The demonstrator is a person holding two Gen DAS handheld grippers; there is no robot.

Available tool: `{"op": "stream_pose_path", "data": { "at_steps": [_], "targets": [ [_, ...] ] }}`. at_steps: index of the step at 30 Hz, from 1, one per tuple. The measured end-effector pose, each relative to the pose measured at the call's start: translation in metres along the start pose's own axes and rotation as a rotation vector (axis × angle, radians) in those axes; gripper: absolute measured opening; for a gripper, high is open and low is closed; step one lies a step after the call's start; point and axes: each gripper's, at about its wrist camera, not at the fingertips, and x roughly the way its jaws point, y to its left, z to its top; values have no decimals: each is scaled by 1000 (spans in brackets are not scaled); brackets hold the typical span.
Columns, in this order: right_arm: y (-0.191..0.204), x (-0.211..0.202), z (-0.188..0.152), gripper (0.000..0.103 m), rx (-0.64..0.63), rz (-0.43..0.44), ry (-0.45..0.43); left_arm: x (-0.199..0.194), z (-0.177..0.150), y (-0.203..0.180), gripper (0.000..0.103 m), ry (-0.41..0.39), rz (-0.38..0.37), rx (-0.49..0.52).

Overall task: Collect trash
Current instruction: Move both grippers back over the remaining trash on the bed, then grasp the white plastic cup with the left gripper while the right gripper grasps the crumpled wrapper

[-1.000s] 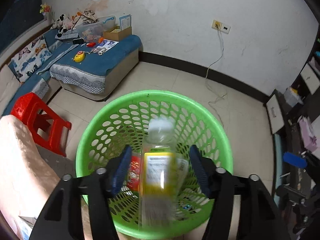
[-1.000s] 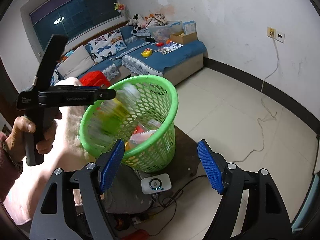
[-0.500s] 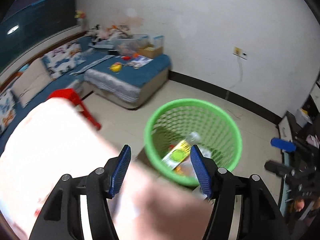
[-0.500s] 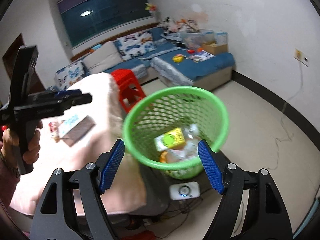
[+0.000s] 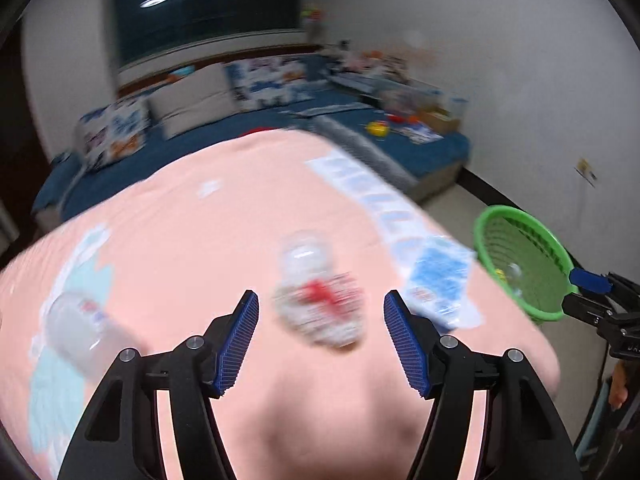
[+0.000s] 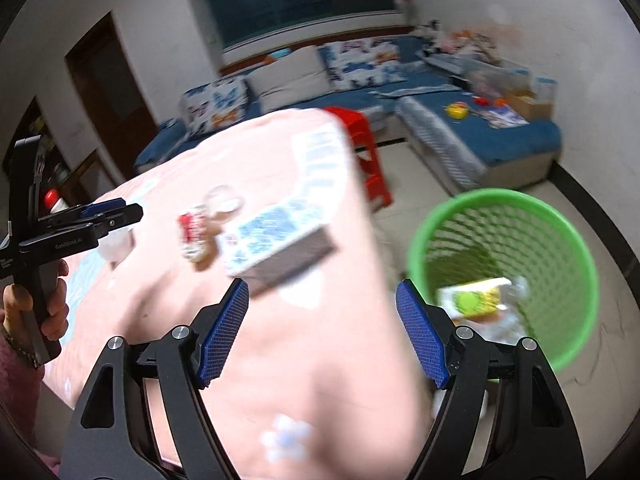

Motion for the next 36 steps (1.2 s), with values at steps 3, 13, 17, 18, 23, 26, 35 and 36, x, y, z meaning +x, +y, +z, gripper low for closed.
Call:
{"op": "stream_pose_path", "data": {
  "at_steps": [3, 13, 17, 18, 23, 26, 35, 36],
  "targets": [
    [29, 17, 13, 76, -45, 57, 12, -11, -9, 38, 63, 3, 46, -73],
    [109, 79, 44, 74, -187, 157, 59, -49, -31, 136, 75, -12, 202, -264],
    [129, 109, 50, 72, -230, 158, 102, -55, -31, 169, 82, -1, 242, -364],
    [132, 115, 51, 72, -236, 158, 109, -55, -31, 175, 85, 3, 251, -384],
    [142, 142, 55, 69, -254, 141, 150, -49, -37, 208, 86, 41, 275, -527],
    [145, 155, 54, 68, -263, 126, 169, -38, -38, 220, 86, 68, 259, -607],
    [154, 175, 48, 65, -299, 105, 215, -11, -34, 226, 94, 105, 254, -711],
    [155, 177, 47, 64, -305, 102, 219, -8, -34, 227, 94, 111, 252, -724]
  ]
}}
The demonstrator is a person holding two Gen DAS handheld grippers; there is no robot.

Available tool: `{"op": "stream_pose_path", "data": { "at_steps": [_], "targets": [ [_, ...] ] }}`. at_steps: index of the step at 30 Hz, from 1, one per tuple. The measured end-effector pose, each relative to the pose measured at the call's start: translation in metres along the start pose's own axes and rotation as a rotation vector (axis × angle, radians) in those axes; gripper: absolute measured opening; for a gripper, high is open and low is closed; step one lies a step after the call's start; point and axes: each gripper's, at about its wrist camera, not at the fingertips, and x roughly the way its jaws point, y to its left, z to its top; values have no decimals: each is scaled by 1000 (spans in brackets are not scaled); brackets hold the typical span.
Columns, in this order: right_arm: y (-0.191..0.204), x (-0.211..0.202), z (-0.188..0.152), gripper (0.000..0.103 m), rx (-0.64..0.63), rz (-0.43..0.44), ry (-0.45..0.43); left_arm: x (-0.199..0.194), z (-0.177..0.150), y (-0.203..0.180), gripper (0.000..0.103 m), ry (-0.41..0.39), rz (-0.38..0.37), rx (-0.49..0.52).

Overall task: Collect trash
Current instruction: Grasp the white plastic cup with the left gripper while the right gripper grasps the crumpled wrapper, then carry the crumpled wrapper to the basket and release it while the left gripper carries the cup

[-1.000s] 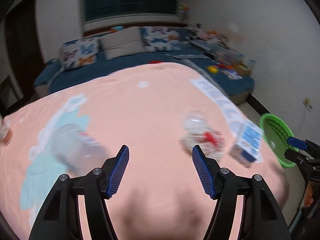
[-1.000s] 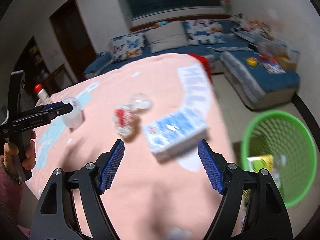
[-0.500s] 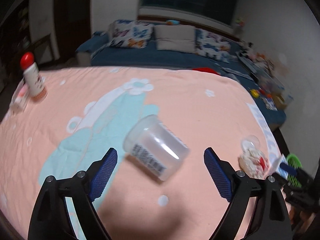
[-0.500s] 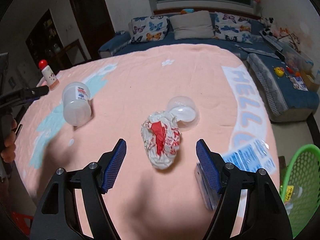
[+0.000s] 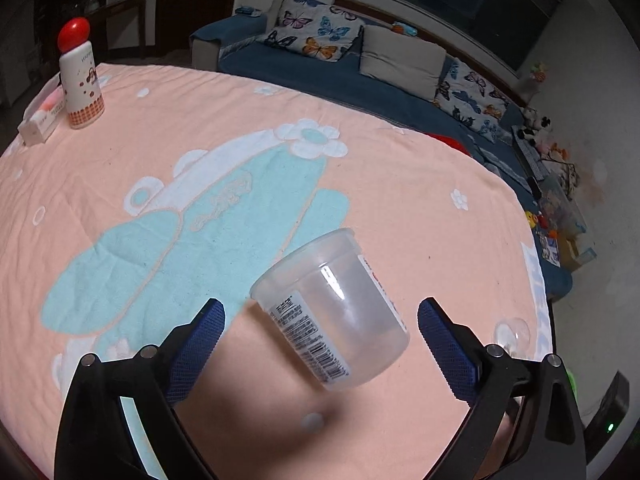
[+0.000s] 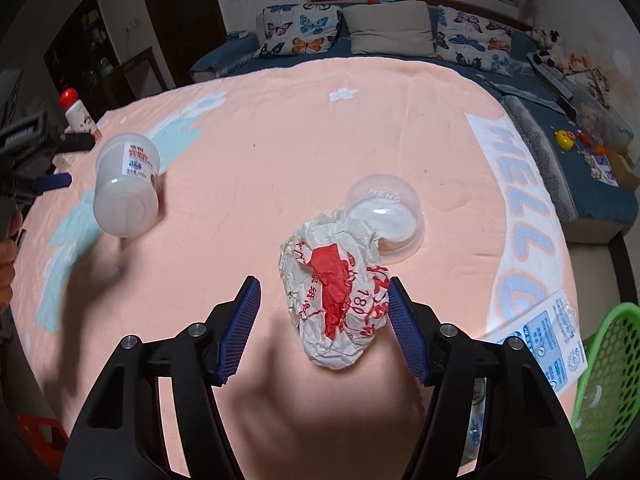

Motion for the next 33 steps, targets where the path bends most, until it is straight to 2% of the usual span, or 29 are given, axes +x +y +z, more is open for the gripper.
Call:
{"op": "stream_pose_path", "data": {
  "at_steps": [7, 14, 18, 23, 26, 33],
  "targets": [
    [1, 12, 0, 62, 10, -1, 23, 24, 5, 6, 95, 50, 17, -86],
    [-1, 19, 1, 62, 22, 3, 30, 42, 6, 8, 95, 80, 19, -124],
    [-2, 22, 2, 52, 30, 2, 29, 52, 6, 9, 95, 99, 25, -152],
    [-5, 21, 0, 49, 47, 7, 18, 64, 6, 9, 94, 123, -4, -189],
    [-5, 17, -1, 46, 53, 11, 6, 66, 5, 7, 88, 123, -26, -191],
    [-4, -3, -7, 42, 54, 31, -30, 61, 2, 0, 86, 103, -44, -163]
  ]
}}
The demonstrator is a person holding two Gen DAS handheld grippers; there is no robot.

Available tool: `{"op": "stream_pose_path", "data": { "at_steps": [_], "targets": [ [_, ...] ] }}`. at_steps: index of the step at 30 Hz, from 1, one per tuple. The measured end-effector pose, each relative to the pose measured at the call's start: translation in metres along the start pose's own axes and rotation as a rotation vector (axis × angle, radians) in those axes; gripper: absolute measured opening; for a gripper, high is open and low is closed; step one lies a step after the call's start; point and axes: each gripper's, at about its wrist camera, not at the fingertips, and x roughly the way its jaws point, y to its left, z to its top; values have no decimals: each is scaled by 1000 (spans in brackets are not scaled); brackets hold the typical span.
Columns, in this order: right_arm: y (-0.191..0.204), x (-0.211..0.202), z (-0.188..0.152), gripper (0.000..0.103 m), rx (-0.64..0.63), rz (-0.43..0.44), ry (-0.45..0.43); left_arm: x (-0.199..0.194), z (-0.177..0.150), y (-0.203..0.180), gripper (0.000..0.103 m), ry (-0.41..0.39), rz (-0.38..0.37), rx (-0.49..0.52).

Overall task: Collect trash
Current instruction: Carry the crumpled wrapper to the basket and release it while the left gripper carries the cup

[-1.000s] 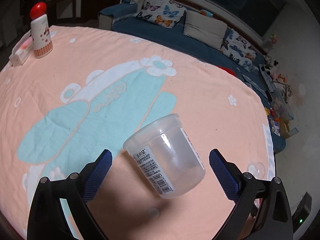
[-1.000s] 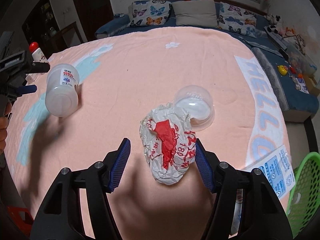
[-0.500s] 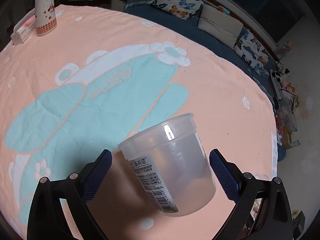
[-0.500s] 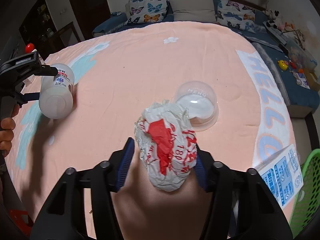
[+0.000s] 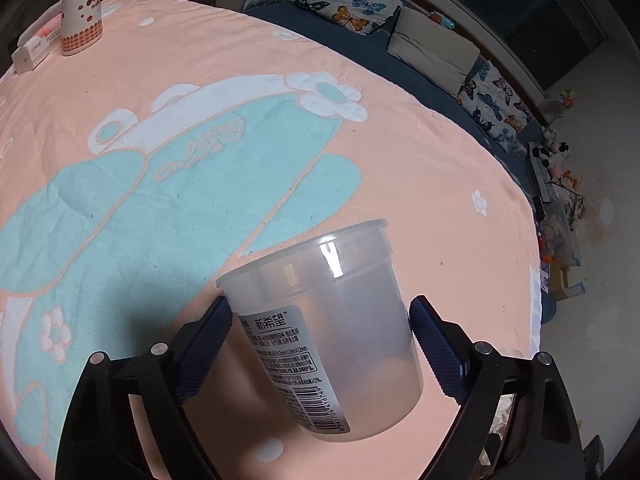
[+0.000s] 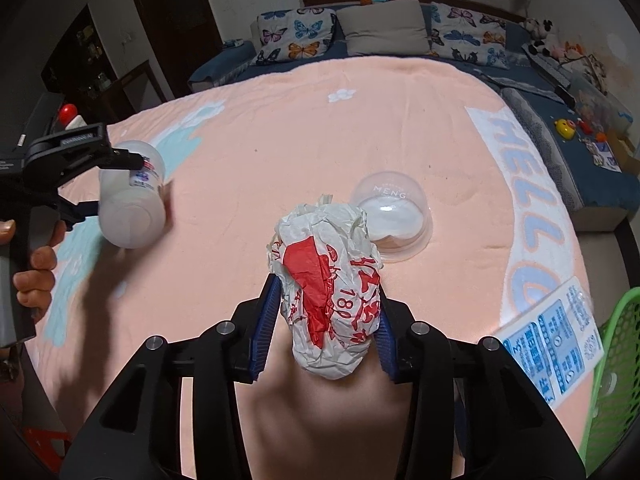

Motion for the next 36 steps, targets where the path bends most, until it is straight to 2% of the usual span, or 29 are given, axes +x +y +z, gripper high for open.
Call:
{"op": "stream_pose_path", "data": {
  "at_steps": [2, 10, 20, 26, 36],
  "targets": [
    [1, -6, -2, 27, -3, 17, -5, -4, -2, -2, 86, -4, -10, 15],
    [3, -37, -11, 27, 0, 25, -54, -27, -20, -25, 85, -28, -60, 133],
    [-16, -92, -30, 27, 37, -13, -137, -52, -59, -85, 85, -24, -170, 319],
    [-53, -123, -48, 27, 90, -106, -170, -56, -84, -125, 84, 13, -252, 434],
    [-148, -160, -102, 27, 266, -293, -165, -59, -137, -217, 84, 71, -357, 639]
  ]
}}
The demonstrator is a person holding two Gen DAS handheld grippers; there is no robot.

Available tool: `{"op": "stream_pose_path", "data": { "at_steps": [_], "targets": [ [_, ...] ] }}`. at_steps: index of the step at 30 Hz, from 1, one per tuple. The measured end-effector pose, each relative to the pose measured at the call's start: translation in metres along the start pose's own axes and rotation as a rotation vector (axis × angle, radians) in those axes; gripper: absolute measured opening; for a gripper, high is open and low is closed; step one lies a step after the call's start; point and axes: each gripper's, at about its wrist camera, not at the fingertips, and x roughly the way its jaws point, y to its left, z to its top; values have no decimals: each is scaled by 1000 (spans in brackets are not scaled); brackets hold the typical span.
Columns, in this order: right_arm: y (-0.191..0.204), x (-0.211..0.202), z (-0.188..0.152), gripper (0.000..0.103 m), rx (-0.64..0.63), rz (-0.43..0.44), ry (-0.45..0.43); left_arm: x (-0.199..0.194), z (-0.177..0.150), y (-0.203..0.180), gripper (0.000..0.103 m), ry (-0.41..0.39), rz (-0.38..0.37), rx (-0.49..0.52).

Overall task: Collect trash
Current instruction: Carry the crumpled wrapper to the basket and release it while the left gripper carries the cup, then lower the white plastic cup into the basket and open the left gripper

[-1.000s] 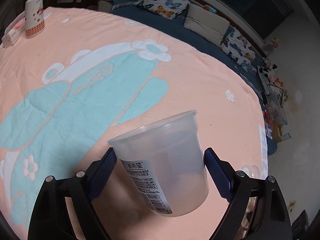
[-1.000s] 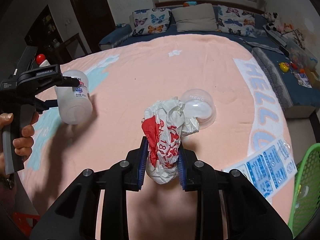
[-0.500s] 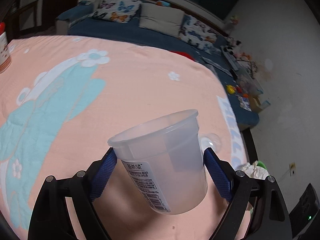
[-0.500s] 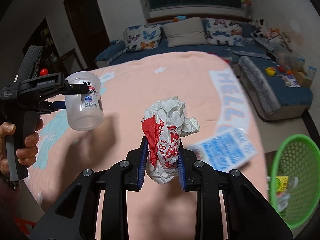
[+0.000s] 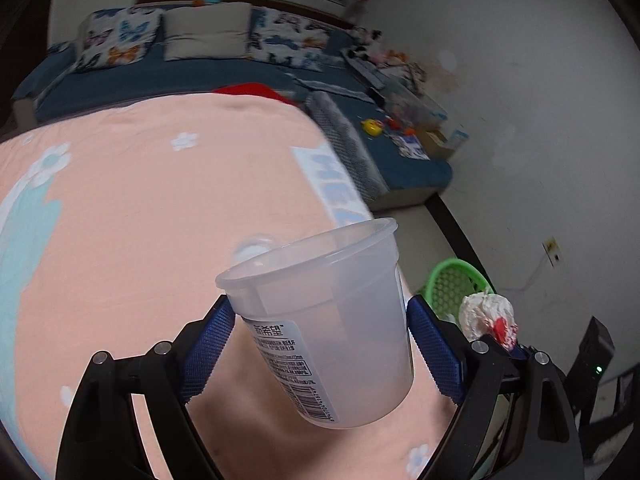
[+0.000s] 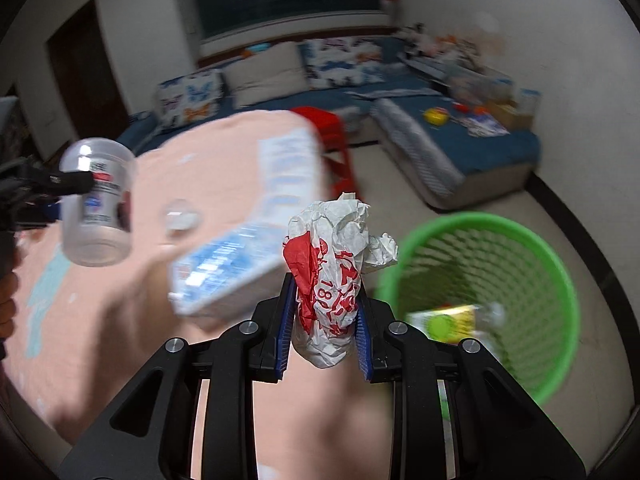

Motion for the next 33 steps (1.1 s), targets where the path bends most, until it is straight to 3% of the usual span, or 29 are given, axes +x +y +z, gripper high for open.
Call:
{"op": "stream_pose_path", "data": {
  "at_steps": [5, 14, 21, 33],
  "targets": [
    [-57, 0, -17, 28, 81, -97, 38, 24, 1, -64, 84, 37, -57, 112],
    [-124, 5, -40, 31, 203, -161, 87, 66, -7, -157, 79, 110, -114, 268],
    [-145, 1, -52, 45, 259, -162, 83, 105, -14, -197, 78, 169, -116, 328],
    [-154, -25, -70, 54, 261, -171, 46, 167, -40, -254, 79, 285, -147, 397]
  ]
}}
